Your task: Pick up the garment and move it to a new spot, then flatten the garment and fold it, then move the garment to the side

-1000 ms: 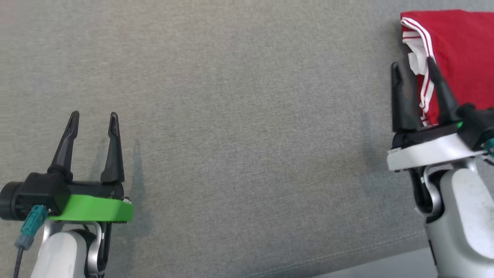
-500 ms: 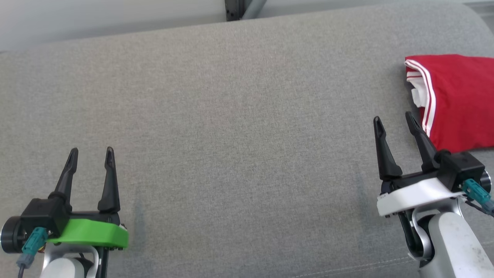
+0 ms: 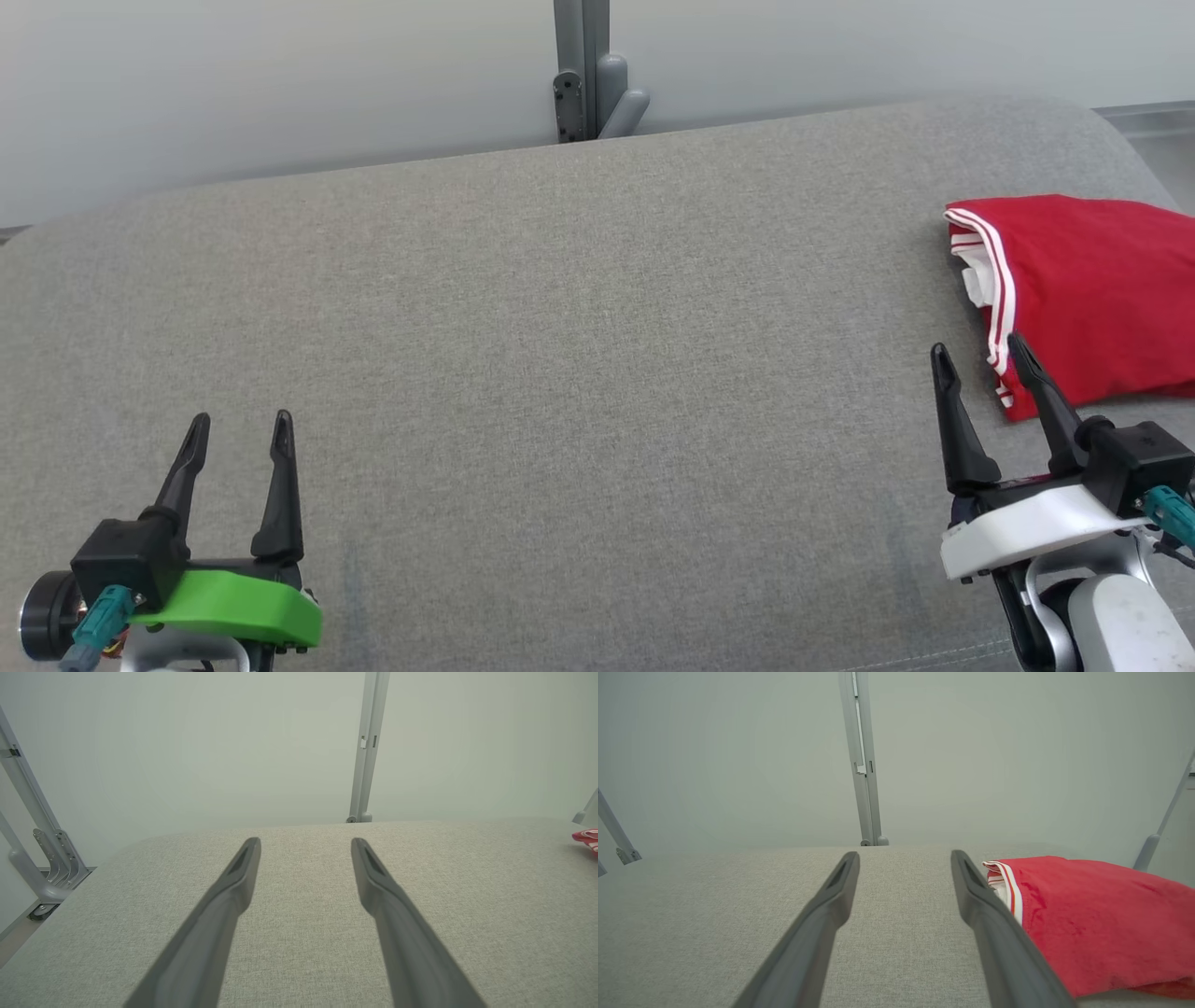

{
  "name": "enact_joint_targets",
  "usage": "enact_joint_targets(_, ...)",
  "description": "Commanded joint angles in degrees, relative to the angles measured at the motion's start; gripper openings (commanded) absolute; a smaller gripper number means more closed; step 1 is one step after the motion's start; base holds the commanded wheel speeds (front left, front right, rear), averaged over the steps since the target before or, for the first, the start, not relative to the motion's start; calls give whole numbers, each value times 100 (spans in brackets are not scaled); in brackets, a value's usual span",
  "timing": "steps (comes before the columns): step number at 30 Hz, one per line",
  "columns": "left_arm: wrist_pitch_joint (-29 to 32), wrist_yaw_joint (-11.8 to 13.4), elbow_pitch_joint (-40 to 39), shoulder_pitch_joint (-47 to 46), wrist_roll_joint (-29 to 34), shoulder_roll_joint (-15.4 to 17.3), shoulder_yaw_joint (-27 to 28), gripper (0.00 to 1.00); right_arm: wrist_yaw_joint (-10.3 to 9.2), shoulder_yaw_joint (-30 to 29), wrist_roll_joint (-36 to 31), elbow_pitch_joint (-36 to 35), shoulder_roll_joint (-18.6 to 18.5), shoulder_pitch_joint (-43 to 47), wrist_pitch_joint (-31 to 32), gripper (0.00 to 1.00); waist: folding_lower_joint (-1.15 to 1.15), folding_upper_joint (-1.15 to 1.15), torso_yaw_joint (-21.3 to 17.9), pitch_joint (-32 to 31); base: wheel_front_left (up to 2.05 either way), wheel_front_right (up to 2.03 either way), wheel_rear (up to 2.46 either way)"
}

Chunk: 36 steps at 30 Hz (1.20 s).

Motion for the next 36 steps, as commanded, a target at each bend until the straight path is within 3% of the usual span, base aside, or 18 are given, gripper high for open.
enact_joint_targets(1, 10, 40, -29, 84, -6, 44, 8, 100, -9, -16, 15, -44, 2, 87, 17, 100, 0, 0, -17, -61, 0, 0, 0)
enact_joint_targets(36, 158, 233, -87, 207, -55, 149, -99, 100, -9, -11, 96, -64, 87, 206, 80, 100, 0, 0, -52, -158, 0, 0, 0)
